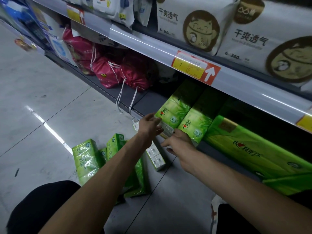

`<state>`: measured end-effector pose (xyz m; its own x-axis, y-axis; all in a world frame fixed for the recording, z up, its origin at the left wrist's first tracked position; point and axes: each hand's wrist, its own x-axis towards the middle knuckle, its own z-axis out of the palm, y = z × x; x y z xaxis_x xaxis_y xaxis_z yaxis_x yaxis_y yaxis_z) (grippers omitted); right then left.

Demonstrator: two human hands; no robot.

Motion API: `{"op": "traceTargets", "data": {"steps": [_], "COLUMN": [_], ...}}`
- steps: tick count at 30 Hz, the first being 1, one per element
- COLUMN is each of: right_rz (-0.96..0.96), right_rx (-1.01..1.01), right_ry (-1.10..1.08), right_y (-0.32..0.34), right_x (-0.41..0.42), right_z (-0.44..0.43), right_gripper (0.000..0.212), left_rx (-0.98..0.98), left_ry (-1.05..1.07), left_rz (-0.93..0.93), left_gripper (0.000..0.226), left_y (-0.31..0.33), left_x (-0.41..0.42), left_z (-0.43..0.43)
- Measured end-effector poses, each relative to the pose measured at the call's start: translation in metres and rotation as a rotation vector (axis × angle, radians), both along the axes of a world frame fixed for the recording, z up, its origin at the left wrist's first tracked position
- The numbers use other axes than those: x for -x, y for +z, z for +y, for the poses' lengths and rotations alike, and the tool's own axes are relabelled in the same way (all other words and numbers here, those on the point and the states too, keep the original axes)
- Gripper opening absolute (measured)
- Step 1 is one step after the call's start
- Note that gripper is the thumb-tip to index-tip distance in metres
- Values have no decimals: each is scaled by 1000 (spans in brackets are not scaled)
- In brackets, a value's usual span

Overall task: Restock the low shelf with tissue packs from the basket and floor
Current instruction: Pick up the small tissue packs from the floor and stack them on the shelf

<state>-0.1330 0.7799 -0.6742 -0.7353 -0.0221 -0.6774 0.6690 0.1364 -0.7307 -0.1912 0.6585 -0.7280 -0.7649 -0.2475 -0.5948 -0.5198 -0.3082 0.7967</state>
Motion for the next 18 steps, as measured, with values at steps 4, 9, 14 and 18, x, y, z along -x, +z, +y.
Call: {"op": "traceTargets", "data": {"steps": [4, 9, 14, 18], "right_rz": [3, 39, -3, 33], "right_rx": [-57, -223, -336, -311], "right_ry": [31, 183, 275, 329], "right_y": [-11, -96, -38, -31], "right_x": [-2, 9, -8, -4], "right_z": [-1, 11, 9, 10], "right_gripper": [68, 95, 89, 96], "left_rx": [205, 781, 506, 406], "left_ry": [-74, -381, -385, -388], "left_rz": [9, 140, 138, 188], "left_gripper": [46, 58, 76, 84], "left_y": [-8, -12, -13, -14], "left_x": [-4, -22, -32, -32], "left_z": [-2, -4, -9, -3]}}
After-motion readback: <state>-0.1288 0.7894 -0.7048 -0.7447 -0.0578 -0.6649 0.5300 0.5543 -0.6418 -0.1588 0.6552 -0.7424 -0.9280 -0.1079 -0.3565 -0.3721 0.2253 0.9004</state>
